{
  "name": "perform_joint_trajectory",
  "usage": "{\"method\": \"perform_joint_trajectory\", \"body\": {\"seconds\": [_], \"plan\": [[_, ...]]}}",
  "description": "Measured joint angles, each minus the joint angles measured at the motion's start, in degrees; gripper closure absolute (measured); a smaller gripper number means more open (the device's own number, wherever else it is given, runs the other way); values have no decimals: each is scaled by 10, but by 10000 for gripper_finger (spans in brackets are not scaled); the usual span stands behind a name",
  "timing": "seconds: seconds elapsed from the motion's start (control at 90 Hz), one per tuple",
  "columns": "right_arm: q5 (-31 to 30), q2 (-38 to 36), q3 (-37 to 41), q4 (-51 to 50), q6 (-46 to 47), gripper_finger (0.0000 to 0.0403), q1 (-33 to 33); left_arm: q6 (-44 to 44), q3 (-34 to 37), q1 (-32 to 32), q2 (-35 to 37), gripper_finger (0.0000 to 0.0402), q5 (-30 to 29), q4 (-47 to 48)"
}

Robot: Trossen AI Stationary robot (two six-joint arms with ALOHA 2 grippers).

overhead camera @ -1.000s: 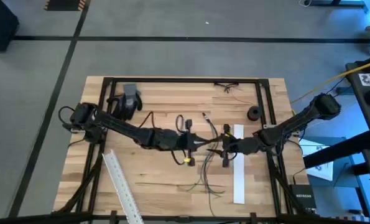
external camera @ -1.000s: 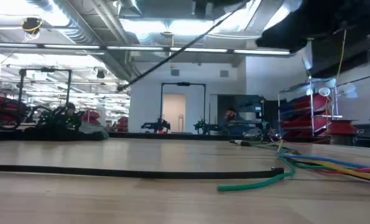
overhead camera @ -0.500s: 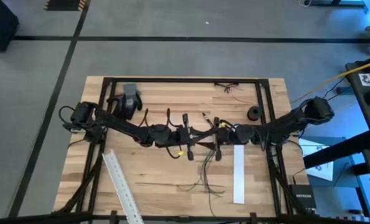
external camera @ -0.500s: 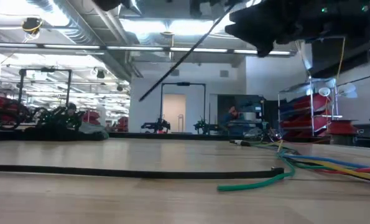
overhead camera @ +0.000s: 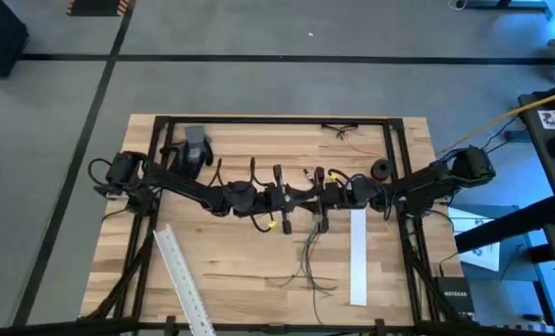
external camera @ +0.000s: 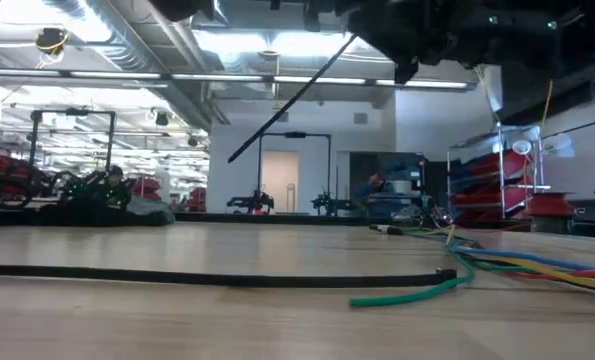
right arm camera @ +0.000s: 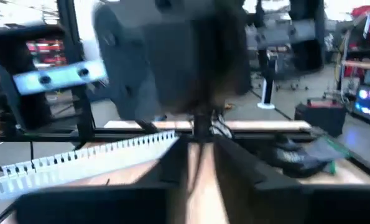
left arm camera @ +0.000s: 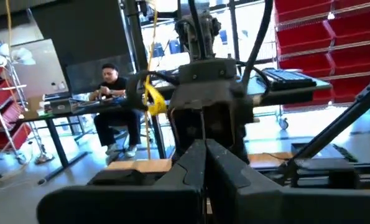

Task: Ziptie cables
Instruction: Wrap the top black zip tie on the colored cables

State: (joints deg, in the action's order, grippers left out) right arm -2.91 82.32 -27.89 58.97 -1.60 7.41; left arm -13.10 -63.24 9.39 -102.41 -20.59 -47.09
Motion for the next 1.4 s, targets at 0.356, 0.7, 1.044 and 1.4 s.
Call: {"method": "perform_joint_trajectory", "body": {"seconds": [0.356, 0.7, 1.044, 1.4], "plan": [[-16, -2, -41, -155, -48, 401, 0, -20, -1, 7, 99, 401, -30, 234], [-1, 0, -116, -310, -82, 402, -42, 39, -2, 6, 163, 399, -41, 440], [6, -1, -119, -315, -79, 403, -55, 92, -2, -16, 198, 291, -43, 493], [10, -1, -119, -289, -78, 403, -56, 113, 12, -26, 172, 234, 14, 470]]}}
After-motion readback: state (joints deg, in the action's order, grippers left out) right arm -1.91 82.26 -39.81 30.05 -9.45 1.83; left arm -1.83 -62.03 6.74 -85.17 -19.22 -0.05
